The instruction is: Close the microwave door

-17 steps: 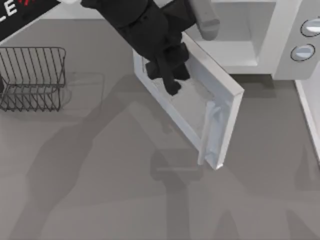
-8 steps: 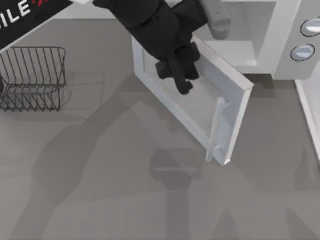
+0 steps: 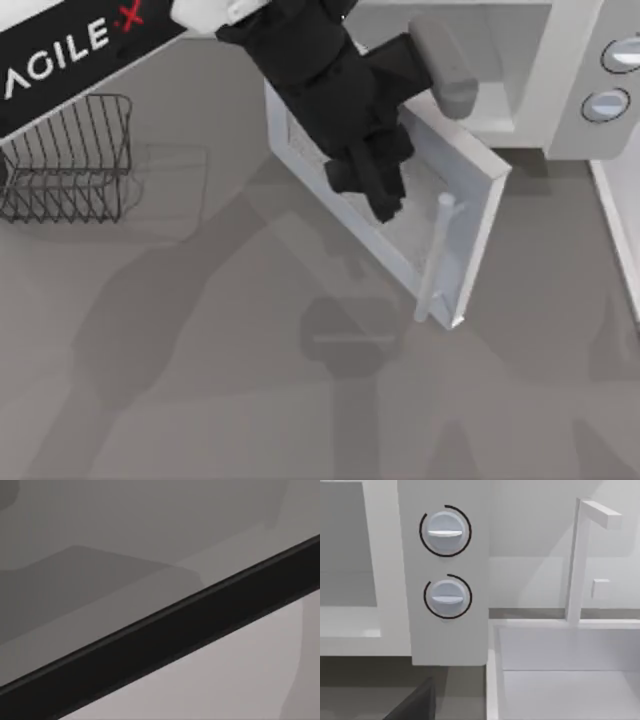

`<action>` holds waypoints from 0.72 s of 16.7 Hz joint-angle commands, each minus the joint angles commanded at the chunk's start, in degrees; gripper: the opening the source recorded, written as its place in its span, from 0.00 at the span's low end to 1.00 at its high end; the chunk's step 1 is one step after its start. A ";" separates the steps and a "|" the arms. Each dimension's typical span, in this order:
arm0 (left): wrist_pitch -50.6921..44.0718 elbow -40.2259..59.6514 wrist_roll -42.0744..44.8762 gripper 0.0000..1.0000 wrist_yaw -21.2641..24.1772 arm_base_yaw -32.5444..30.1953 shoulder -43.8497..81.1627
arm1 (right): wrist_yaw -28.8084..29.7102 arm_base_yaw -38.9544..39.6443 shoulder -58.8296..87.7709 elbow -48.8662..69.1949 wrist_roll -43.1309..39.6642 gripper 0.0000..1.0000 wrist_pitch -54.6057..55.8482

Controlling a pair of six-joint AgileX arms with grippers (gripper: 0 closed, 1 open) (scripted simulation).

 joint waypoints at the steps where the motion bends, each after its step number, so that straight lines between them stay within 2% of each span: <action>1: 0.02 0.57 -0.23 0.00 -0.15 -0.21 0.28 | 0.00 0.00 0.00 0.00 0.00 1.00 0.00; 6: 1.97 4.73 -0.41 0.00 -1.06 -0.14 0.06 | 0.00 0.00 0.00 0.00 0.00 1.00 0.00; 12: 0.84 4.55 -0.51 0.00 -0.54 -0.81 0.64 | 0.00 0.00 0.00 0.00 0.00 1.00 0.00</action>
